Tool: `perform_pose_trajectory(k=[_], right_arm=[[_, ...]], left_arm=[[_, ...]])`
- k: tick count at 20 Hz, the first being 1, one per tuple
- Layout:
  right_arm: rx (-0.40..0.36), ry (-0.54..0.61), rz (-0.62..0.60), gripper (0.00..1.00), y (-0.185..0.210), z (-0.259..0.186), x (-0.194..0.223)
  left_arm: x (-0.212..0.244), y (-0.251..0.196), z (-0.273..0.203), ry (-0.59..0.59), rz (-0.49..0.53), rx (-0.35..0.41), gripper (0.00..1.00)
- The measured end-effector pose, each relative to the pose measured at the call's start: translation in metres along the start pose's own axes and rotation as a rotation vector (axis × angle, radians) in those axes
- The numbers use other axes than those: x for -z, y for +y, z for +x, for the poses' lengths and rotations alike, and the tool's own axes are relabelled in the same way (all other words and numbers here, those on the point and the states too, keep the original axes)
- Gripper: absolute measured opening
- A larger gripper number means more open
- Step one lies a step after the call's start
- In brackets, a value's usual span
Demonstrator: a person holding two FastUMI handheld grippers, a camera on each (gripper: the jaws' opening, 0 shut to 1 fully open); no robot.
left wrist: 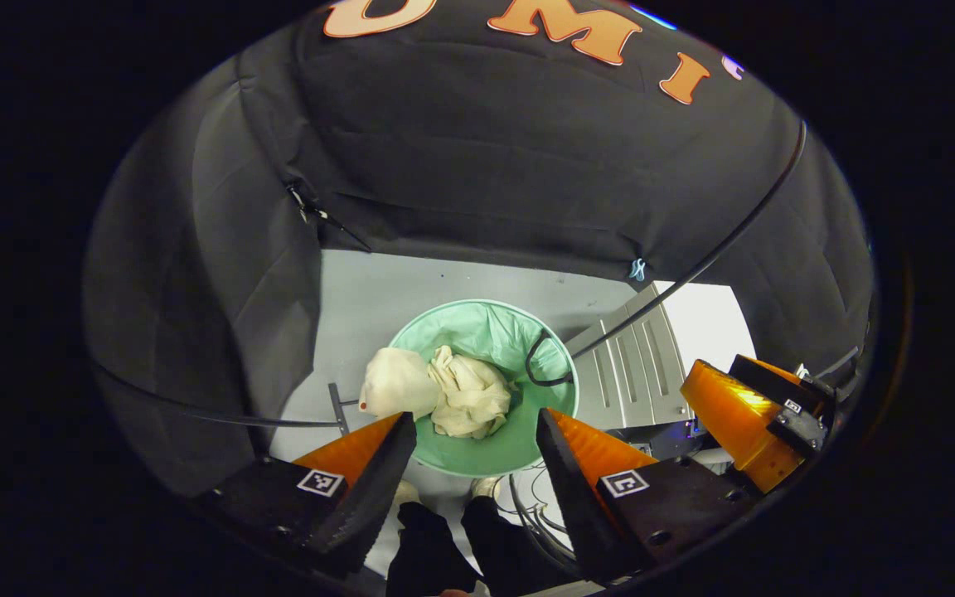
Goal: Grasp the clothes on the hanger with both hands and then place them into the laundry hamper below.
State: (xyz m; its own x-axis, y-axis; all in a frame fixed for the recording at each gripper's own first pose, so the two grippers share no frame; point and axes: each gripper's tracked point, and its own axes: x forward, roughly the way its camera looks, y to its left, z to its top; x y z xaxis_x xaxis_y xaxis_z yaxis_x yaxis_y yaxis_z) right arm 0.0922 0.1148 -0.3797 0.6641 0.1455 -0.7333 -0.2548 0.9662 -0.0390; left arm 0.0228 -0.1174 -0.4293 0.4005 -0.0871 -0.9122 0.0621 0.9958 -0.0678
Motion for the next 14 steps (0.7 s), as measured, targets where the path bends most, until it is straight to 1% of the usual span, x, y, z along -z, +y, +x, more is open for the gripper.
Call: perform_pose_trajectory(k=[3, 7, 14], right_arm=[[0.003, -0.018, -0.002, 0.94, 0.000, -0.009, -0.006], [0.011, -0.062, -0.005, 0.94, -0.006, -0.029, -0.020], [0.041, -0.197, -0.005, 0.94, -0.034, -0.083, -0.066]], left_arm=[[0.001, 0.002, -0.011, -0.013, 0.018, -0.009, 1.00], [-0.008, 0.004, -0.032, -0.061, 0.022, -0.010, 0.98], [-0.046, 0.013, -0.090, -0.208, 0.051, -0.034, 0.98]])
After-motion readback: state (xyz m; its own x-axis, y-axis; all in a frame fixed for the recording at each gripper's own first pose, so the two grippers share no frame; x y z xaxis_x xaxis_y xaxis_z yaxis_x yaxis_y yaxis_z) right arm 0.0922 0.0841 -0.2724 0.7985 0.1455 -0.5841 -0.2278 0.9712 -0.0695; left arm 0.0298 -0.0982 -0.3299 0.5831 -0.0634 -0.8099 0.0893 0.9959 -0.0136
